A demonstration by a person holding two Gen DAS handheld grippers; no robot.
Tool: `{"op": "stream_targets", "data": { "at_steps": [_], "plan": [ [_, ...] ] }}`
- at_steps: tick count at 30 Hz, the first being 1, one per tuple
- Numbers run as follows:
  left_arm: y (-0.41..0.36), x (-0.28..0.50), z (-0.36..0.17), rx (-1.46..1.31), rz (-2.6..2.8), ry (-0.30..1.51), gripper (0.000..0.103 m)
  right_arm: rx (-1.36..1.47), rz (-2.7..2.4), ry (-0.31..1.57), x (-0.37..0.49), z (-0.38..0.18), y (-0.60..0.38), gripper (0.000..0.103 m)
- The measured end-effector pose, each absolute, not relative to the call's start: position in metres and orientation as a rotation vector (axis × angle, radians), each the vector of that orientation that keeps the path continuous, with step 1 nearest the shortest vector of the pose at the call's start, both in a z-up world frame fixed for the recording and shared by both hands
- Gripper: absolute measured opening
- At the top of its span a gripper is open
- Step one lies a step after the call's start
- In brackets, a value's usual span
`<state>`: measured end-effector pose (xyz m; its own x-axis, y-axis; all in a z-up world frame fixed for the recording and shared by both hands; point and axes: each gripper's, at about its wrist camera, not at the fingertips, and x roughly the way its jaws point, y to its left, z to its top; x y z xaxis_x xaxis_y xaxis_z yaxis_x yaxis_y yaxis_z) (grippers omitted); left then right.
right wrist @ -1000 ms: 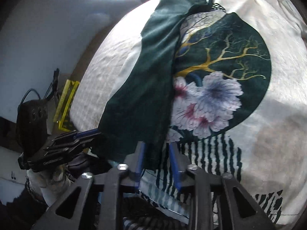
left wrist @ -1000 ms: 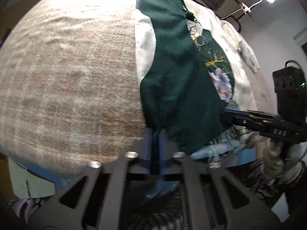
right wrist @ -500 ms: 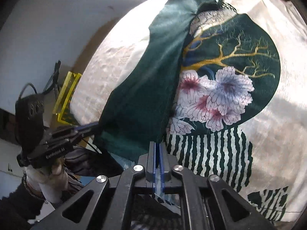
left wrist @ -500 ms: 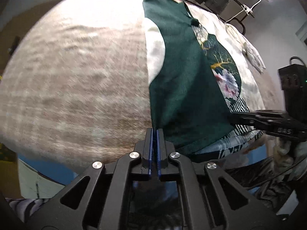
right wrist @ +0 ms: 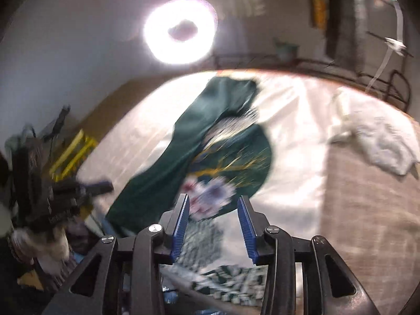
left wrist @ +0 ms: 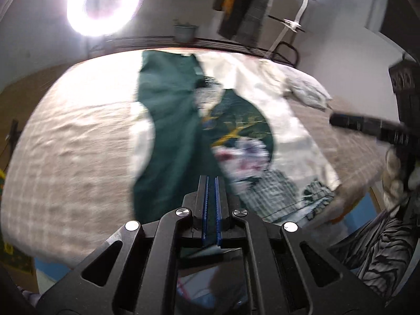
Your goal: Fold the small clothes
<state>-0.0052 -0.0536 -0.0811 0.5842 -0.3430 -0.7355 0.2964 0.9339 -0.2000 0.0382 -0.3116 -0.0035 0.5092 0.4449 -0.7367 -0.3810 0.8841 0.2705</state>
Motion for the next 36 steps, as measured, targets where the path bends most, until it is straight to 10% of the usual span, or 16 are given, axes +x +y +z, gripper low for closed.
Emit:
{"op": "stream_targets", "data": {
  "at_steps": [4,11,16,27,31,36],
  "plan": [
    [-0.104,-0.003,-0.085,-0.019,-0.465,0.875,0.002,0.154,0.459,0.877,0.050,0.017,-0.358,0.068],
    [-0.188,-0.001,-0.098,0.028,-0.626,0.910,0.002,0.167,0.355,0.853,0.058,0.031,-0.445,0.069],
    [-0.242,-0.011,-0.112,0.045,-0.769,0.955,0.057,0.209,0.282,0.906,0.077,0.010,-0.492,0.067],
    [-0.297,-0.014,-0.141,0.243,-0.747,0.966,0.057,0.449,0.390,1.018,0.151,-0.053,-0.507,0.062],
    [-0.299,-0.009,-0.143,0.262,-0.731,0.937,0.007,0.478,0.387,1.056,0.181,-0.067,-0.494,0.062],
    [-0.276,0.013,-0.137,0.084,-0.731,1.000,0.002,0.528,0.340,1.095,0.218,-0.088,-0.478,0.062]
  ]
}}
